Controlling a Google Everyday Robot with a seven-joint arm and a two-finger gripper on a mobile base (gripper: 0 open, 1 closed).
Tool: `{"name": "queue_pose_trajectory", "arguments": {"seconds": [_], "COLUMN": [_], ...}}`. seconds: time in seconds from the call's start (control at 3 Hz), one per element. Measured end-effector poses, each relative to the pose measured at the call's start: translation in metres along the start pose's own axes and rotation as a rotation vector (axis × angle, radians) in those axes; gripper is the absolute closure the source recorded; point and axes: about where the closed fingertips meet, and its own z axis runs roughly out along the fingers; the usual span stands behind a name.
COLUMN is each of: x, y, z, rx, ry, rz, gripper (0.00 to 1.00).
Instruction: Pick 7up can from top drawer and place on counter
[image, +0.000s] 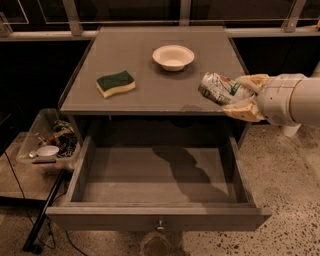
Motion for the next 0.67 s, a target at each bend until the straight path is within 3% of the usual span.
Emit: {"name": "queue_pose_trajectory", "arguments": {"seconds": [0.67], "x": [-0.0042], "y": [-0.0028], "z": [-0.0002], "rx": [0.016], "ry": [-0.005], "rz": [-0.006], "gripper": [1.00]}}
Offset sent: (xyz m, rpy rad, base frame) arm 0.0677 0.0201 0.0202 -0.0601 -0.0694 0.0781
